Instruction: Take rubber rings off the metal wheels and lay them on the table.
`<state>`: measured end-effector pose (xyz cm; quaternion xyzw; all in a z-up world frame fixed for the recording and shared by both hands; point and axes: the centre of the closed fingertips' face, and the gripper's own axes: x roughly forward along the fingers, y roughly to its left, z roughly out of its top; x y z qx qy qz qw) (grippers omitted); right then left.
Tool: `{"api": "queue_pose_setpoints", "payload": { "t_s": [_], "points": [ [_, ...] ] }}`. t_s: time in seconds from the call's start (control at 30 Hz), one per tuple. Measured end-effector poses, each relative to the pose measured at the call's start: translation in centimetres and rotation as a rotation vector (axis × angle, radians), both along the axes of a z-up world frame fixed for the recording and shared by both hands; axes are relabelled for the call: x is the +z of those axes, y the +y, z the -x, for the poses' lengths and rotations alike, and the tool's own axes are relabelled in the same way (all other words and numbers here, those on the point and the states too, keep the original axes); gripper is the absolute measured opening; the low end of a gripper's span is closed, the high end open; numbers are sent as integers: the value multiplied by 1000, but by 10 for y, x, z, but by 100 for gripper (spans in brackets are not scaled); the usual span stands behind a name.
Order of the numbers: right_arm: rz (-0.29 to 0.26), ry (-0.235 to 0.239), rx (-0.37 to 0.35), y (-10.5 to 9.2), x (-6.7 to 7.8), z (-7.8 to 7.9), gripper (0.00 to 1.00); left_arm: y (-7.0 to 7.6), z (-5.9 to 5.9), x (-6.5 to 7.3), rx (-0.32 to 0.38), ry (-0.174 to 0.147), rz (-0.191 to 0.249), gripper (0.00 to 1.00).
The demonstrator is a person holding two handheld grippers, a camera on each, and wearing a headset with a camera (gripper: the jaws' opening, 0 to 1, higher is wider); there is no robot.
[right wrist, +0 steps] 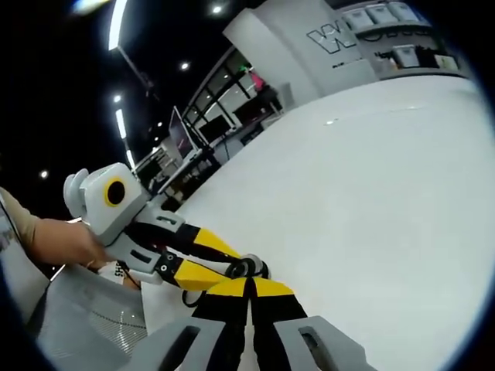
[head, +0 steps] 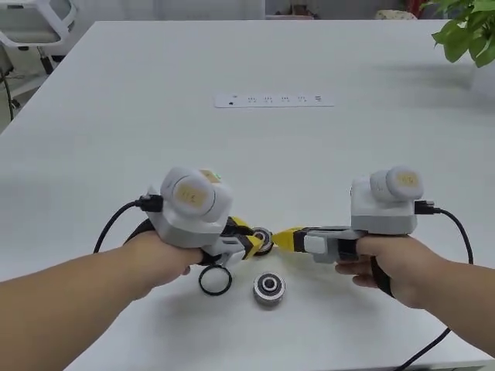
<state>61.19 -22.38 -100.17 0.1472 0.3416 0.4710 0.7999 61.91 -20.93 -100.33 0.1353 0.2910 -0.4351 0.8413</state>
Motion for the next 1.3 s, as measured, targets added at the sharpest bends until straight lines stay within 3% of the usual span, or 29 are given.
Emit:
{"api": "queue_pose_setpoints", "payload": {
  "t_s": [0.1,0.53,0.97,1.3],
  "points": [
    [6,-9,11,2,1,1,0,-1,1,0,-6,-23,-22,11],
    [8,-19,45,9,1,4,0,-2,1,0,-5,-22,-20,12],
    [-30,-1,48,11,5,6,0,-1,2,0,-18,-35,-18,12],
    [-89,31,50,13,13,10,0,-1,3,0,-20,-37,-12,12]
  ]
}}
